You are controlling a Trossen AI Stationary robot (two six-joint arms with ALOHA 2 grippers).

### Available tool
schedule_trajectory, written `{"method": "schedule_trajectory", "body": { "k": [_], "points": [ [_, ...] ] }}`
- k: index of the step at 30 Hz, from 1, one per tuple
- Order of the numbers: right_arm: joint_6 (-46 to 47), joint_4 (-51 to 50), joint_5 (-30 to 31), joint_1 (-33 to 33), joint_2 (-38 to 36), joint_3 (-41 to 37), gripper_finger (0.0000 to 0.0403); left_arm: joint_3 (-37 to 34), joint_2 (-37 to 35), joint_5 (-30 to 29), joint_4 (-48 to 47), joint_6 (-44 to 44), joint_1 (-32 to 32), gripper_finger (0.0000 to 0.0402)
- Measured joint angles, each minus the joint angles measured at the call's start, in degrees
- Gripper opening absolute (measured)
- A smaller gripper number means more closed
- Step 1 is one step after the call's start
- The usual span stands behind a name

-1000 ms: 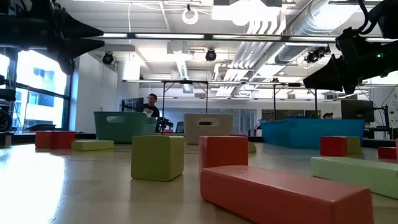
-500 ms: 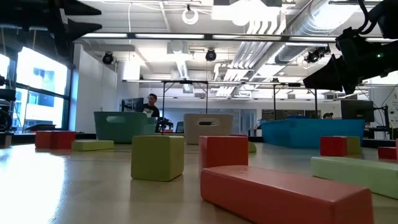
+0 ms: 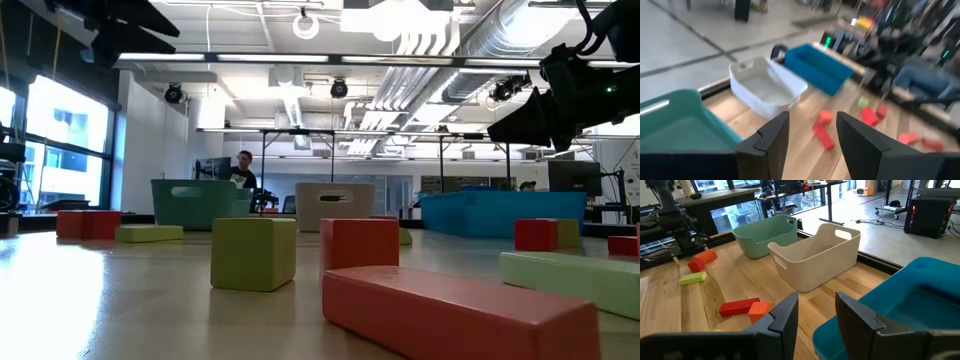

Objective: Sort & place blocks by color
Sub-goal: Put the green block into the green bin

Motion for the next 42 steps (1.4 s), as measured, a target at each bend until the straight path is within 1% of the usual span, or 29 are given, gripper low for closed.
{"method": "schedule_trajectory", "body": {
  "k": [5,10,14,17,22,27,32,42],
  "points": [
    [0.0,-0.01,0.0,-0.01,0.0,-0.02,0.0119,4.64,8.79,2.01,-3.59,-2.47,0.0,0.0154],
    [0.01,-0.01,-0.01,0.0,-0.01,0.0,0.0119,6.72,15.69,4.92,-6.59,-7.35,0.0,0.0154],
    [0.02,-0.02,0.0,-0.02,0.0,-0.02,0.0119,7.42,20.3,7.12,-9.74,-11.38,0.0,0.0154],
    [0.02,-0.02,0.0,0.0,0.0,-0.02,0.0119,7.66,23.2,9.15,-9.89,-14.9,0.0,0.0154],
    [0.01,0.0,-0.02,0.0,0.0,-0.01,0.0119,7.66,28.95,11.51,-10.13,-18.22,0.0,0.0154],
    [0.0,-0.01,-0.01,0.0,0.0,-0.01,0.0119,7.64,34.02,13.47,-10.1,-20.39,0.0,0.0154],
    [0.0,-0.02,0.0,-0.02,0.0,0.0,0.0119,7.64,38.22,14.2,-10.11,-20.98,0.0,0.0154],
    [0.01,-0.01,0.0,0.0,0.0,-0.01,0.0119,7.64,44.53,16.95,-9.89,-21.82,0.0,0.0154]
  ]
}}
